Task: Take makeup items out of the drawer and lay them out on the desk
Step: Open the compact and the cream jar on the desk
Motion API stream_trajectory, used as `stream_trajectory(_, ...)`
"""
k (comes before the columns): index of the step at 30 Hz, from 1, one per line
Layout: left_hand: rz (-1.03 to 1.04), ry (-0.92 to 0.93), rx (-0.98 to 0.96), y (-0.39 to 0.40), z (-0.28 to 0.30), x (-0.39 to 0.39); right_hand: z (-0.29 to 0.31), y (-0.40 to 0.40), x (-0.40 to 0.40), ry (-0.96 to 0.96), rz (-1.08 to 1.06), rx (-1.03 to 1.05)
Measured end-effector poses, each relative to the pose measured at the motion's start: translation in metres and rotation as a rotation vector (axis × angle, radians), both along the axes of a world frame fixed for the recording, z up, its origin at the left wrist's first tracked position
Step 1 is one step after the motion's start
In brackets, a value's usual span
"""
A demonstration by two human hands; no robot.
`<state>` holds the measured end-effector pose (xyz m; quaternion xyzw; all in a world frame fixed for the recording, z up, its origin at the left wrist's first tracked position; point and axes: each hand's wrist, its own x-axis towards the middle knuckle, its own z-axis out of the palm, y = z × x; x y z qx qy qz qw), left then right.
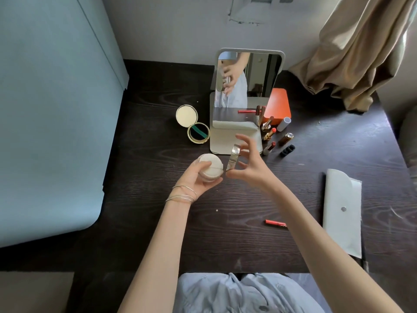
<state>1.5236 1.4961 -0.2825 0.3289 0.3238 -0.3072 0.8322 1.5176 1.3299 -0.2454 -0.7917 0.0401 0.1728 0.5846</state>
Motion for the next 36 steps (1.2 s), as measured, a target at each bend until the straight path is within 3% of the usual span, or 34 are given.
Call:
stream_trajectory(6,-0.198,-0.046,0.755,0.013,-0.024,0.026,-0.016,0.005,0.016,0.050,-0.050,-0.101)
stream_trajectory(13,-0.326,-0.175,1.021,0.017,-0.044,0.049,-0.047,0.018,0.034,0.170,-0.104,-0.102)
stream_trajectory(22,-0.397,-0.219,1.294,0.013,-0.054,0.061,-0.061,0.023,0.046,0.191,-0.117,-0.079)
stream_trajectory(27,-0.393,-0.181,1.242,0.010,-0.052,0.063,-0.063,0.026,0.048,0.151,-0.135,-0.066)
stream_trajectory(31,-0.263,-0.227,1.219,0.023,-0.039,0.067,-0.056,0.041,0.054,0.062,-0.100,-0.038)
stream_trajectory(36,-0.116,-0.116,0.648,0.046,-0.010,0.073,-0.054,0.078,0.068,-0.009,0.004,-0.045)
